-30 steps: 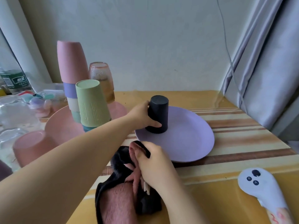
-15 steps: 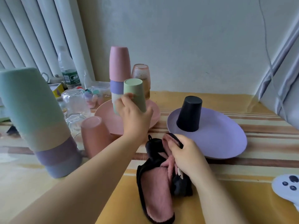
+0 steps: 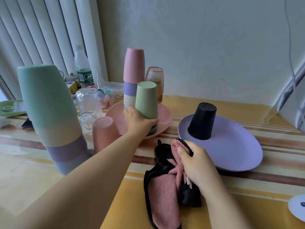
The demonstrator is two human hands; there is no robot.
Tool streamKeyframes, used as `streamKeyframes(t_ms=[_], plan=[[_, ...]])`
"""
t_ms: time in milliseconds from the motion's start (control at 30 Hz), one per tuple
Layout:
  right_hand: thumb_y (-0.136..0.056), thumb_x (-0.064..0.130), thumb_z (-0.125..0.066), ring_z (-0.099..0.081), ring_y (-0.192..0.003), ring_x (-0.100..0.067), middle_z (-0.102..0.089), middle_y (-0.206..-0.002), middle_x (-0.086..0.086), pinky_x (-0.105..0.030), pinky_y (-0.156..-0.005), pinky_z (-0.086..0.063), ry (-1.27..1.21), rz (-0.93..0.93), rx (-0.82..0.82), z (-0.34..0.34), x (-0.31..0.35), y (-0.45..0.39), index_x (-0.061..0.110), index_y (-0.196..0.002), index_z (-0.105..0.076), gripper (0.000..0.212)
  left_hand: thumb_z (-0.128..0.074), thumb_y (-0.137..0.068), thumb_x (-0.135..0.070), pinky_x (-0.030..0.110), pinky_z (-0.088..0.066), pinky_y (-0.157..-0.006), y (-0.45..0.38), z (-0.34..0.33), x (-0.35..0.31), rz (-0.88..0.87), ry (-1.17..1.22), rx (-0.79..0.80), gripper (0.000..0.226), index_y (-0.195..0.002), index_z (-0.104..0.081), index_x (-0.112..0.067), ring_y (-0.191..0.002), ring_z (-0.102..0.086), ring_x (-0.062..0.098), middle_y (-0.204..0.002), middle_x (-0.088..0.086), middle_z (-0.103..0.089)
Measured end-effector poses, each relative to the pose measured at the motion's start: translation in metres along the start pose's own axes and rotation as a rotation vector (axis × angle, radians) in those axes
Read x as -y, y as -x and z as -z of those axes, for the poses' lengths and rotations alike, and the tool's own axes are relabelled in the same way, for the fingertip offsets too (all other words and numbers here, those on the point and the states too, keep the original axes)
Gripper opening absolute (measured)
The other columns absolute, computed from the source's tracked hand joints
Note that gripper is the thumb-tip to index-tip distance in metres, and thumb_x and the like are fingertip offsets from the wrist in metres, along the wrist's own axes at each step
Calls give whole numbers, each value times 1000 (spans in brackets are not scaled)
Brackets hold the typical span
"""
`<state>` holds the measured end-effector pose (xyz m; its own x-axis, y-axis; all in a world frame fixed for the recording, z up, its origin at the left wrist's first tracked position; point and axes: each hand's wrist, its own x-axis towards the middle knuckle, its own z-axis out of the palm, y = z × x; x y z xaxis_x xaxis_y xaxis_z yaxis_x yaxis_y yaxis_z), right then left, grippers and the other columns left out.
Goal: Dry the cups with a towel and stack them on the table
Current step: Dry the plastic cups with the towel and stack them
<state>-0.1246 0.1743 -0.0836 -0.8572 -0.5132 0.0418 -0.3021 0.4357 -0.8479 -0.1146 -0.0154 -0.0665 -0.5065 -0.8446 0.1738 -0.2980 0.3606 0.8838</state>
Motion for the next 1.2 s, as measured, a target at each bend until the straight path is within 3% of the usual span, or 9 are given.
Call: streamKeyframes(t_ms=[167,233,500,600,700,833,933,1000,1200], plan=[[-96,26,-47,-57,-107,-13,-64,-119,6,-26,-87,-45,11,-5,-20,-2,0,-1,26,-130,-54,34,-84,-66,-35,32,-41,-77,-1,1,3,-49,-166,-35,72,-111,-39,-4,-104,-50,29,-117,13,-40],[-96,26,-47,-55,-113,-12,-62,-122,8,-26,-89,-43,15,-9,-23,-2,1,0,26,-131,-53,35,-81,-68,-42,32,-37,-73,-1,1,4,-76,-251,-42,71,-111,-40,-3,-103,-51,31,-117,13,-41],[-96,25,-47,-58,-106,-12,-64,-115,9,-29,-86,-46,13,-11,-20,-2,2,0,28,-127,-56,32,-73,-73,-52,31,-35,-72,-1,1,2,-159,-428,-44,70,-111,-41,-4,-101,-54,31,-118,11,-41],[-96,26,-46,-57,-97,-15,-65,-117,3,-30,-85,-47,25,-8,-15,-3,1,0,27,-130,-53,34,-77,-74,-42,33,-36,-73,-1,-2,2,-155,-318,-21,69,-117,-38,-4,-104,-53,34,-118,12,-41],[-96,27,-46,-59,-88,-14,-65,-115,3,-29,-80,-47,19,-9,-10,-3,2,1,27,-130,-53,35,-81,-70,-36,33,-37,-85,-1,-3,5,-143,-197,6,81,-127,-33,-4,-112,-45,31,-121,14,-40],[-96,26,-47,-57,-108,-13,-63,-119,7,-29,-88,-46,17,-14,-17,-3,4,2,27,-130,-53,35,-84,-68,-33,32,-42,-87,-2,0,3,-81,4,-30,69,-114,-39,-7,-110,-45,28,-113,9,-39],[-96,24,-47,-57,-107,-12,-64,-115,9,-27,-85,-46,11,-11,-17,-3,5,2,26,-127,-56,32,-83,-66,-27,39,-47,-86,-5,1,-1,-75,39,-69,61,-100,-35,-12,-106,-48,29,-110,10,-42],[-97,23,-47,-58,-103,-11,-65,-112,9,-23,-79,-45,11,-8,-19,-3,6,2,26,-124,-57,29,-82,-67,-30,36,-44,-79,-6,2,-2,-79,-2,-76,60,-99,-33,-13,-104,-49,29,-109,9,-42],[-97,24,-47,-57,-108,-12,-64,-115,8,-25,-85,-45,22,-3,-20,-4,6,2,25,-127,-56,31,-70,-75,-52,35,-38,-71,-6,3,-3,-147,-288,-96,64,-107,-39,-6,-97,-55,33,-108,10,-46]])
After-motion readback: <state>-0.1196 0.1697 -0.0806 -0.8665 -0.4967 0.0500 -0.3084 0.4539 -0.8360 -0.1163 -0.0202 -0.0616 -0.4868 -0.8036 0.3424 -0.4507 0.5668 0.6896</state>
